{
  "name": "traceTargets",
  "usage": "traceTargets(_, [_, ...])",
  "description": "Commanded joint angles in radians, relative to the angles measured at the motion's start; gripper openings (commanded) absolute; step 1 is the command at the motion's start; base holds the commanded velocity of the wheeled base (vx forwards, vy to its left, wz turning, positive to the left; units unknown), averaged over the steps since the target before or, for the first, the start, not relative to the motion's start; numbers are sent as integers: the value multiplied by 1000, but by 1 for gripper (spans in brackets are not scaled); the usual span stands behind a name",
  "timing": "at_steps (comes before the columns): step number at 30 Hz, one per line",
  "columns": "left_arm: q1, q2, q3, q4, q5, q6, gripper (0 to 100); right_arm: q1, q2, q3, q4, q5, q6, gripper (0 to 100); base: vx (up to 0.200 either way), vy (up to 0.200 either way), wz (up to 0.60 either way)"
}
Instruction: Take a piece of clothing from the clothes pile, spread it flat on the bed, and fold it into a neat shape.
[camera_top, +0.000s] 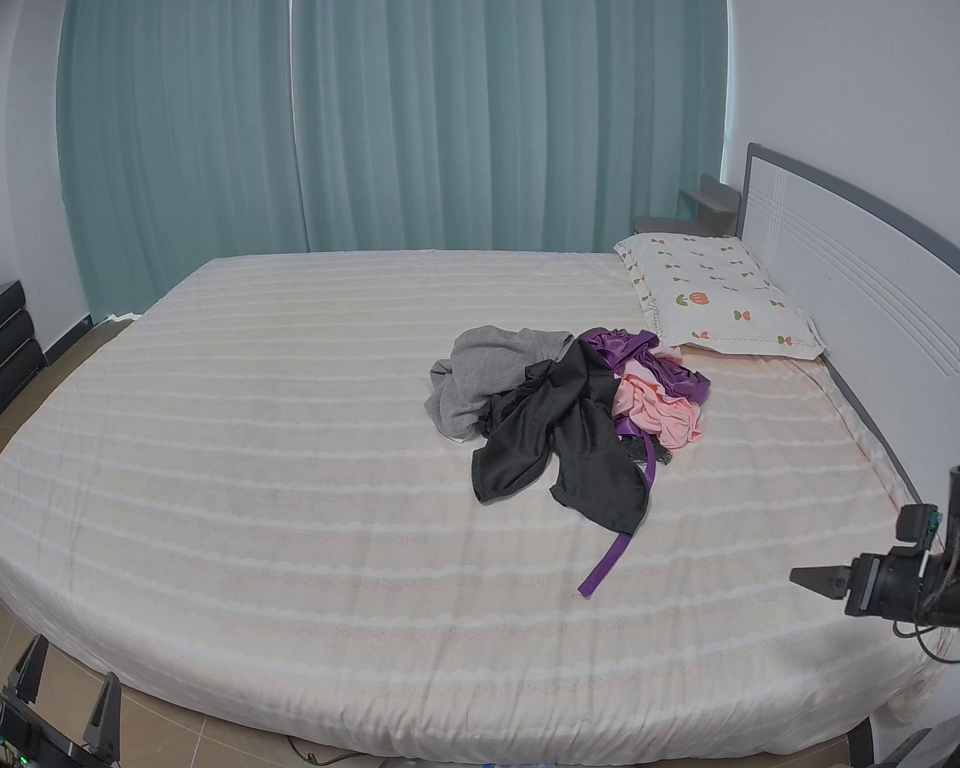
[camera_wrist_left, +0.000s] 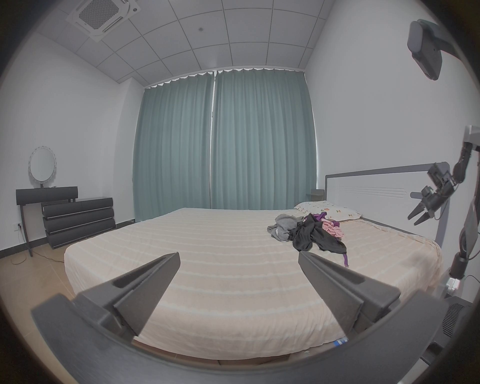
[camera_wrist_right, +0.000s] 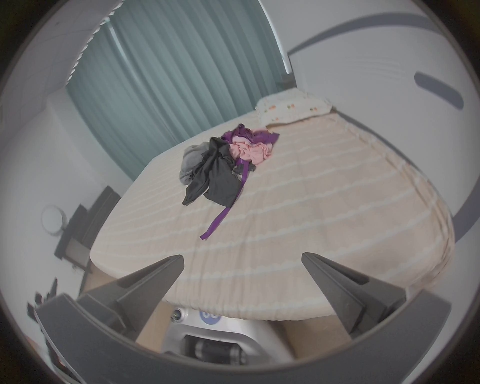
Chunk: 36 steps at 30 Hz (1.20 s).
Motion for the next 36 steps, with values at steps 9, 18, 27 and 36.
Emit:
traceTargets(9, [-1, -12, 18, 0, 1, 0, 100, 147, 591, -303, -200, -17, 377, 100, 0, 0, 0])
traceTargets(18, [0, -12, 18, 0, 1, 0, 100, 185, 801, -470, -201, -70, 472, 100, 0, 0, 0])
traceTargets(27, [-1, -12, 18, 0, 1, 0, 100, 182, 986, -634, -201, -156, 546, 100, 0, 0, 0])
traceTargets(36, [-1, -12, 18, -2, -1, 5, 100, 197, 1158, -820, -195, -251, 636, 100, 0, 0, 0])
